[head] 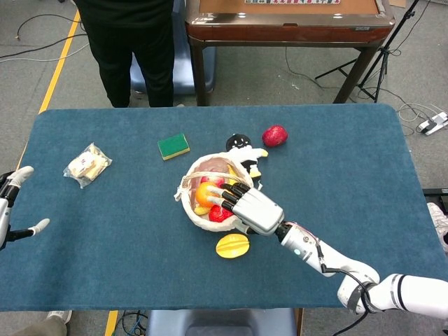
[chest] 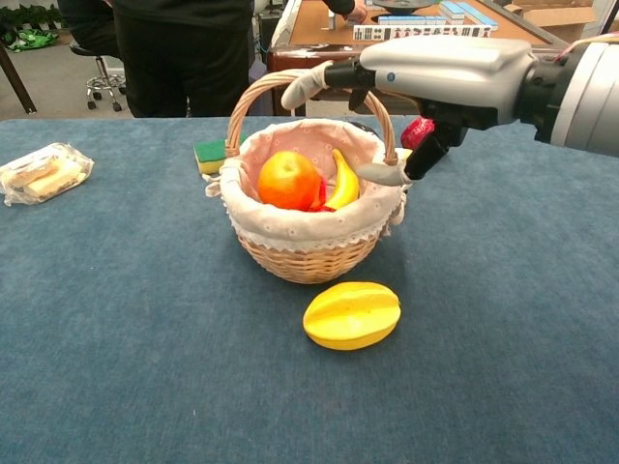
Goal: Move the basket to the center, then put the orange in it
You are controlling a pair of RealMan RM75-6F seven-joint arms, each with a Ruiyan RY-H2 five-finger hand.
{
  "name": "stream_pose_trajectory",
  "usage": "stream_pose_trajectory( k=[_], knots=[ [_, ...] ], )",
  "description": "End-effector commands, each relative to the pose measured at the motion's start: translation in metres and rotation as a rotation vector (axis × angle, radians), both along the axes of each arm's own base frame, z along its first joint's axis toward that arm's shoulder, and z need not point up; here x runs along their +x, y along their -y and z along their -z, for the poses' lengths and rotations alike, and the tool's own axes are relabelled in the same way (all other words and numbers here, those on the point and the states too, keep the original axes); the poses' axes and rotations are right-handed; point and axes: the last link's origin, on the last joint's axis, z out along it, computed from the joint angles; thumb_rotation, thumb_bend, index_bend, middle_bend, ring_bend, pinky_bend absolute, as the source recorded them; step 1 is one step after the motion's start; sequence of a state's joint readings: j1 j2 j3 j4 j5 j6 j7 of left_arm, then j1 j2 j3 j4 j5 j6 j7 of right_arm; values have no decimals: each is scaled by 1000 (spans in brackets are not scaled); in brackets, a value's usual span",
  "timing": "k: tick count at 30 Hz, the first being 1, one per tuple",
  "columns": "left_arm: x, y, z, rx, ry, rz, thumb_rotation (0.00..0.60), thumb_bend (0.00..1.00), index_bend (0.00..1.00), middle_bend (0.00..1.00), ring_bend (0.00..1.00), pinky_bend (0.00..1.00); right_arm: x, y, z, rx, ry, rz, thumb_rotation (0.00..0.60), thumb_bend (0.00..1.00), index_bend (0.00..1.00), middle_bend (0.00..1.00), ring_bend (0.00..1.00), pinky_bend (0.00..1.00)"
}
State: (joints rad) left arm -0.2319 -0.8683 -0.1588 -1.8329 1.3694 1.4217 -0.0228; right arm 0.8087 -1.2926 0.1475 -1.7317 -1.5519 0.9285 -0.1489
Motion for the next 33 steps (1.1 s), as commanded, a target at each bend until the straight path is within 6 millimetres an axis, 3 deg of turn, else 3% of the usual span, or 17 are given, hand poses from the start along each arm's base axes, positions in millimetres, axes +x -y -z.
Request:
stream_pose_trajectory(
  k=[1, 7, 17, 21, 29, 33],
  knots=[
    [-1, 0, 0, -2, -4, -2, 600, 123, 135, 139, 114, 182, -3, -5, -9, -9, 0, -1, 600, 383, 140, 91, 87, 226],
    [-2, -1, 3, -16, -31, -3, 600, 123, 134, 139, 114, 179, -27, -22, -45, -105, -11, 35, 600, 383, 140, 163, 139, 295],
    [-6, 1, 13, 3, -71, 0, 600, 123, 153, 139, 114, 170, -106, -53, -117, -417, -68, 294, 600, 383, 140, 174, 148, 305],
    [-10, 4, 22, -17, -74, -13, 600, 123, 154, 139, 114, 168, -138, -70, -138, -492, -81, 403, 600, 383, 139, 174, 149, 305],
    [-14, 13, 31, -21, -98, -39, 600, 123, 154, 139, 114, 166, -192, -105, -161, -569, -85, 585, 600, 383, 139, 183, 149, 305],
    [-18, 20, 35, -30, -93, -62, 600, 123, 153, 139, 114, 166, -203, -115, -163, -585, -82, 612, 600, 383, 140, 189, 156, 313]
  ],
)
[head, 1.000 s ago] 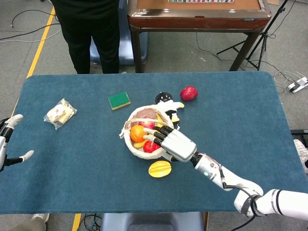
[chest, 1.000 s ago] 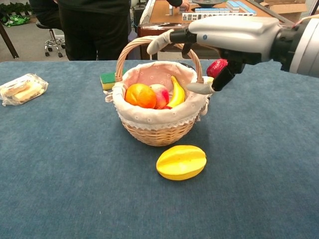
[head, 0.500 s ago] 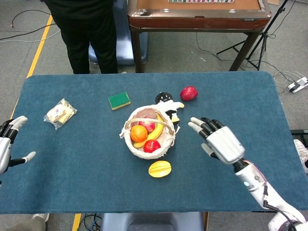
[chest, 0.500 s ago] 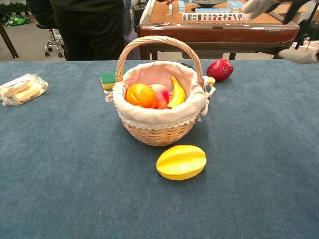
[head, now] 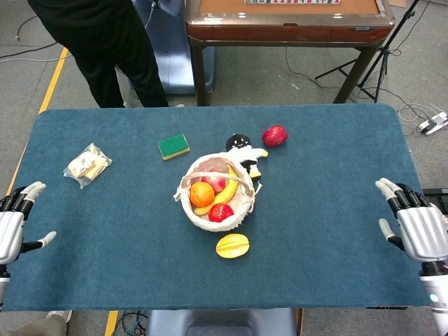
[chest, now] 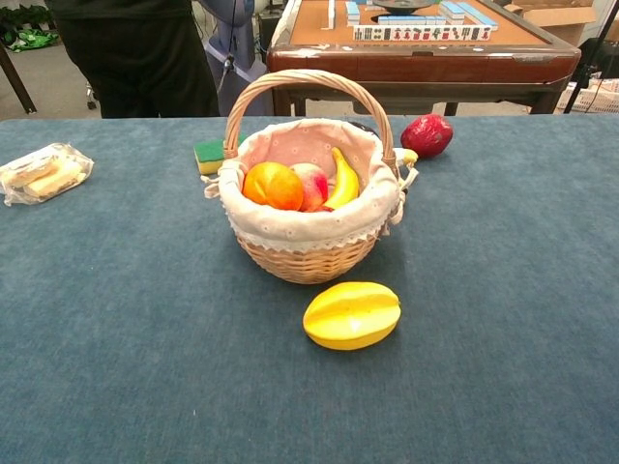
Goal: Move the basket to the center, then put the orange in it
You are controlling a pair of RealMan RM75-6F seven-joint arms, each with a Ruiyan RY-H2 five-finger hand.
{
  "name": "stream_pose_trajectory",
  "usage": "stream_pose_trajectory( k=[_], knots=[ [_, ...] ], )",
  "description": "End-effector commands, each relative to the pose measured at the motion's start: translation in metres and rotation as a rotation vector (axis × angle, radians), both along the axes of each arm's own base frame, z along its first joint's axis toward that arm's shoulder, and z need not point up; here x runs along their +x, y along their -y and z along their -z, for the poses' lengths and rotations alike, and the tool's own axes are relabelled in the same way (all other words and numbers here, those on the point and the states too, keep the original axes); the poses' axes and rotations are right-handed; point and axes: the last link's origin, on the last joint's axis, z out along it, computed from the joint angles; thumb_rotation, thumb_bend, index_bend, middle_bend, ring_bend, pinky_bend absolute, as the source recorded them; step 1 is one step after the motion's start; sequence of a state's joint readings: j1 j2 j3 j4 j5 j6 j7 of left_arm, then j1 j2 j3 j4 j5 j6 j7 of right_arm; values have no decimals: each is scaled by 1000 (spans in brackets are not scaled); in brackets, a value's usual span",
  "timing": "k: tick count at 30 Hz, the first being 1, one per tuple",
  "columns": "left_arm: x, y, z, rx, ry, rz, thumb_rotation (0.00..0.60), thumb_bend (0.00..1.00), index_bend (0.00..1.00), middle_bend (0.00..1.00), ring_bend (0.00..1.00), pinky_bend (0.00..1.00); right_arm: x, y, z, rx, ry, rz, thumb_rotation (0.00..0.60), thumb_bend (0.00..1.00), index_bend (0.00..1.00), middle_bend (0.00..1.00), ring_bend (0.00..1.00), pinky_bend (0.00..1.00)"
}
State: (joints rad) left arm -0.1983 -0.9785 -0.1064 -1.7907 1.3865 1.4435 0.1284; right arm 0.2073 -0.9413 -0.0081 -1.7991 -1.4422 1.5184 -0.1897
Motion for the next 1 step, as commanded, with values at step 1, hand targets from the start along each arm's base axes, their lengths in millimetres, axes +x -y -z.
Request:
stream_pose_trajectory(
  k=[1],
  knots=[
    [-2, 4, 2, 0, 4, -13, 600, 123, 154, 139, 114, 166, -9, -10, -2, -18, 11, 26, 600, 383, 140, 189, 159, 317]
  ],
)
